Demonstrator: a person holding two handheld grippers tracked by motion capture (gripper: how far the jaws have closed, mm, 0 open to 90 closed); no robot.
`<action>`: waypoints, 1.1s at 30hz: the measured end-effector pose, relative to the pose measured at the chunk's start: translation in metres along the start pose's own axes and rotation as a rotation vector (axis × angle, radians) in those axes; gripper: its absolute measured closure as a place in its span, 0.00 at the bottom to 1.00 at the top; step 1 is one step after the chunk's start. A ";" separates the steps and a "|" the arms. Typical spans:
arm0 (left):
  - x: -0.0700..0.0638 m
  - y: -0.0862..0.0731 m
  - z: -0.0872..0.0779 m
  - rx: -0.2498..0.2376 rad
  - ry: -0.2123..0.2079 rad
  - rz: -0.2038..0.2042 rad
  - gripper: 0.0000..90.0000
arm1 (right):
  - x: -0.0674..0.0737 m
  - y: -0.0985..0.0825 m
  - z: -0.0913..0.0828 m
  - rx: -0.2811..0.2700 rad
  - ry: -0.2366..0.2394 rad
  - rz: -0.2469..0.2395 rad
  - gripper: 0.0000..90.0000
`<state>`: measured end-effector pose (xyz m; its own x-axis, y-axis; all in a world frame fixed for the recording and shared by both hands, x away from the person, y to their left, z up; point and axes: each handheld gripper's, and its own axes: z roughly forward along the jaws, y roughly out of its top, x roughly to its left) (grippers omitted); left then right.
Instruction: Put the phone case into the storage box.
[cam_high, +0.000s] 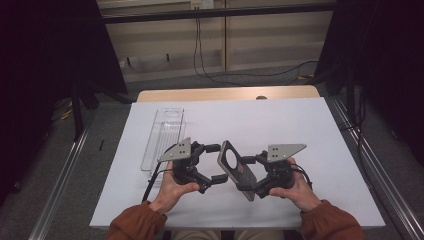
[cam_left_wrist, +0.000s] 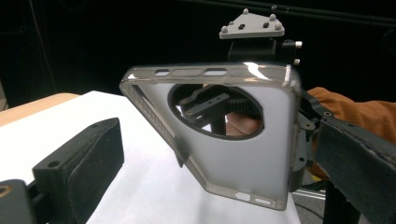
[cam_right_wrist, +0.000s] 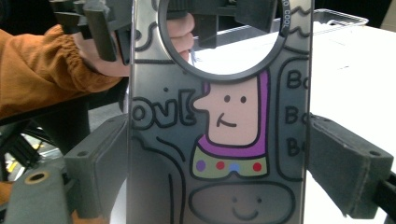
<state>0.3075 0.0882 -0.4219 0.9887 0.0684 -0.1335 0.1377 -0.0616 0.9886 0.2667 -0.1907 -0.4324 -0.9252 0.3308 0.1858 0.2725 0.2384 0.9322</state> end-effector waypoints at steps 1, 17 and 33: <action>0.001 0.000 0.000 -0.002 -0.013 -0.008 0.02 | 0.001 0.000 0.000 0.003 0.001 0.000 0.14; 0.004 0.003 0.022 -0.001 -0.070 -0.009 0.01 | 0.003 0.000 0.000 0.005 0.035 -0.008 0.14; 0.005 0.005 0.020 -0.015 -0.098 -0.006 0.03 | 0.004 -0.002 0.005 0.020 0.052 0.002 0.13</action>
<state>0.3141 0.0685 -0.4194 0.9890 -0.0296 -0.1448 0.1434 -0.0461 0.9886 0.2636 -0.1852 -0.4346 -0.9370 0.2832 0.2047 0.2794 0.2557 0.9255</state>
